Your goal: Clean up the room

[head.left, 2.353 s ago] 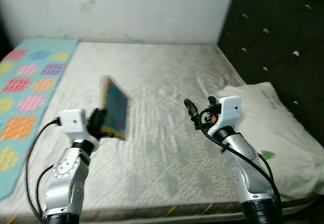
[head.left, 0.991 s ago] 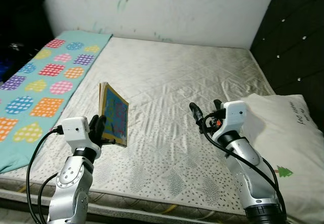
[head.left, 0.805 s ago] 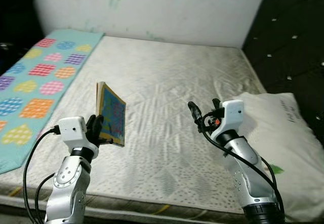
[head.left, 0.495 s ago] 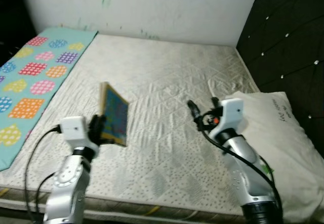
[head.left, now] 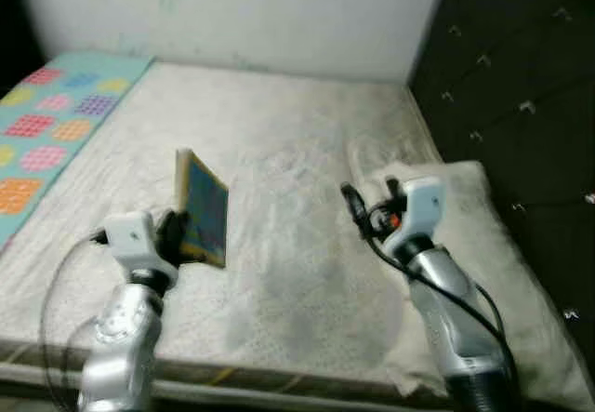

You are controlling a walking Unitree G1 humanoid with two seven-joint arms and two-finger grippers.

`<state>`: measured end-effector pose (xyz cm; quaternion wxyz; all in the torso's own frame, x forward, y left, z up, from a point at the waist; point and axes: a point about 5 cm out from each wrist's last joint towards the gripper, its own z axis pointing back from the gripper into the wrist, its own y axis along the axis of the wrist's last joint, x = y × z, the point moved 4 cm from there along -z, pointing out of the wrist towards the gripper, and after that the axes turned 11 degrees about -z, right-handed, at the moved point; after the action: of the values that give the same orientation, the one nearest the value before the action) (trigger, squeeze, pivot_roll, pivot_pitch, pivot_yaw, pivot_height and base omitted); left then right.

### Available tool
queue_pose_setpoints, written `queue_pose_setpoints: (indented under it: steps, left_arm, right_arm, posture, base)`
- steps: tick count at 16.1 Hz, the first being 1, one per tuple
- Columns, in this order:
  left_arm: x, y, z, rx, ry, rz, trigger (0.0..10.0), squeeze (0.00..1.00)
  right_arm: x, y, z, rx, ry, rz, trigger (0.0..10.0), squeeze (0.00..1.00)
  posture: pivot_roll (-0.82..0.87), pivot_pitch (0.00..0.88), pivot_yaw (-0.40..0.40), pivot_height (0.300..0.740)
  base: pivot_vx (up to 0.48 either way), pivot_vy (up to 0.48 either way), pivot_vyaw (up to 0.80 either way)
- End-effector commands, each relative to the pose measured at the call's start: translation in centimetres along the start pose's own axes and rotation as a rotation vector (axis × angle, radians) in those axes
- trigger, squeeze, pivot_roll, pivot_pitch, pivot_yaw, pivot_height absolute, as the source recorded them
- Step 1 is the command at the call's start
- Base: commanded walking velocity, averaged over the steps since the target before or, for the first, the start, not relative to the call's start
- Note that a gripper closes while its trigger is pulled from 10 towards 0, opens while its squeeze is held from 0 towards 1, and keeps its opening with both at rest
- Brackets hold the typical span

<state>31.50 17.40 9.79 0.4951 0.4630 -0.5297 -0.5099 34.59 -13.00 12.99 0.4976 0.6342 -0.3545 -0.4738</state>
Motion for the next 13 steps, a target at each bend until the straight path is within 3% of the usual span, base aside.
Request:
queue_pose_setpoints:
  steps: [1,6,10,13]
  left_arm:
    - [-0.33,1.73,-0.34,0.061,-0.009,-0.022,10.0,0.0]
    - [-0.35,1.68,-0.37,0.058,-0.008,-0.015,10.0,0.0]
    - [-0.36,1.68,-0.34,0.058,-0.008,-0.012,10.0,0.0]
    - [-0.34,1.66,-0.36,0.057,-0.01,-0.008,10.0,0.0]
  right_arm:
    - [-0.35,0.73,-0.35,0.028,0.003,-0.011,10.0,0.0]
    - [-0.35,0.71,-0.35,0.027,0.004,-0.011,10.0,0.0]
    - [-0.36,0.62,-0.39,0.025,0.004,-0.015,10.0,0.0]
    - [-0.3,0.59,-0.38,0.022,0.002,-0.017,10.0,0.0]
  posture:
    - [-0.07,0.0,-0.036,0.74]
    - [-0.07,0.0,-0.037,0.74]
    - [-0.07,0.0,-0.037,0.74]
    - [-0.07,0.0,-0.037,0.74]
  base:
    - [0.0,0.0,0.0]
    - [0.0,0.0,-0.47]
    - [0.0,0.0,0.0]
    - [0.0,0.0,-0.8]
